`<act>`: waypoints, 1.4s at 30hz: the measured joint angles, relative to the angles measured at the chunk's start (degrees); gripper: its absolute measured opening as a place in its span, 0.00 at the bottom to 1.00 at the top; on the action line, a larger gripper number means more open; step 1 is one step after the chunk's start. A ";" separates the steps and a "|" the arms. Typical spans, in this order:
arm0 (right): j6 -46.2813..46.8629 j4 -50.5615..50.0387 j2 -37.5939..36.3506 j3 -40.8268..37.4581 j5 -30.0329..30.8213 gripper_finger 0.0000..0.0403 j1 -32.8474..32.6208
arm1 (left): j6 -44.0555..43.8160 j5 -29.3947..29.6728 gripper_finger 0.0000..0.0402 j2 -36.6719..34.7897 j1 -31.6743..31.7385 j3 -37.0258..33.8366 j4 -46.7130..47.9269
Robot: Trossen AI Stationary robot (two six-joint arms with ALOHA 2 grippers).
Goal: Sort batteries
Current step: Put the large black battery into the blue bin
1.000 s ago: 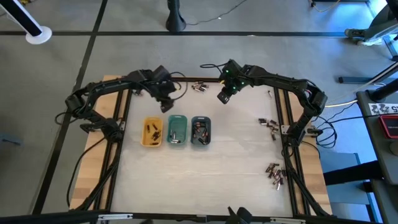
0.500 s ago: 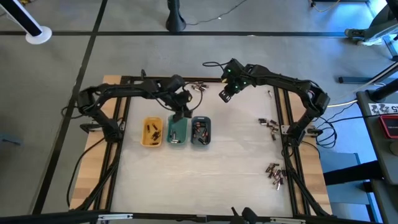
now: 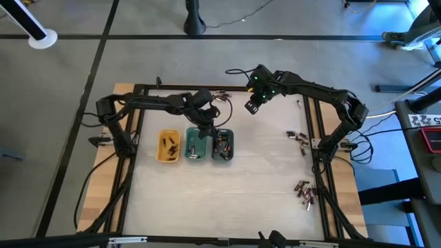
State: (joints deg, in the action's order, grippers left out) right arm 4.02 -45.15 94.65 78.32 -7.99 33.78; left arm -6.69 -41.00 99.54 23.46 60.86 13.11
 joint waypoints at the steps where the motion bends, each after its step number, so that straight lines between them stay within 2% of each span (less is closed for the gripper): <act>1: -0.02 0.01 0.00 0.00 0.00 0.01 0.00 | -0.57 -0.21 0.13 0.43 0.00 0.00 0.00; 7: -1.18 -0.01 0.00 0.00 -0.07 0.01 0.00 | -2.25 -0.39 0.12 1.40 0.02 0.00 0.05; 14: -1.32 0.03 0.00 0.00 -0.09 0.01 0.00 | -2.00 -0.40 0.16 1.40 -0.22 0.00 -0.30; 28: 0.14 0.07 0.00 0.00 -0.06 0.01 0.00 | -2.95 -1.53 0.35 0.63 1.75 0.01 0.47; 34: 0.18 -1.49 0.00 0.00 0.99 0.01 0.00 | 1.34 -1.67 0.36 -4.26 5.91 3.32 8.67; 36: 0.18 -1.78 0.00 0.00 1.26 0.01 0.00 | 4.74 1.96 0.35 -6.68 7.90 5.42 15.18; 39: 0.18 -1.37 0.00 0.00 1.38 0.01 0.00 | 9.91 16.44 0.34 -9.72 11.42 8.58 30.51; 41: 0.18 -1.27 0.00 0.00 1.38 0.01 0.00 | 7.81 26.58 0.33 -9.70 15.32 10.12 40.53; 42: 0.18 -0.98 0.00 0.00 1.42 0.01 0.00 | 6.91 28.81 0.33 -9.17 17.77 10.22 44.48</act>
State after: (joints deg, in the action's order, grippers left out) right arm 4.21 -46.13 94.65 78.32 -6.57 33.78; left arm 0.22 -12.20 90.38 41.24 71.08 57.60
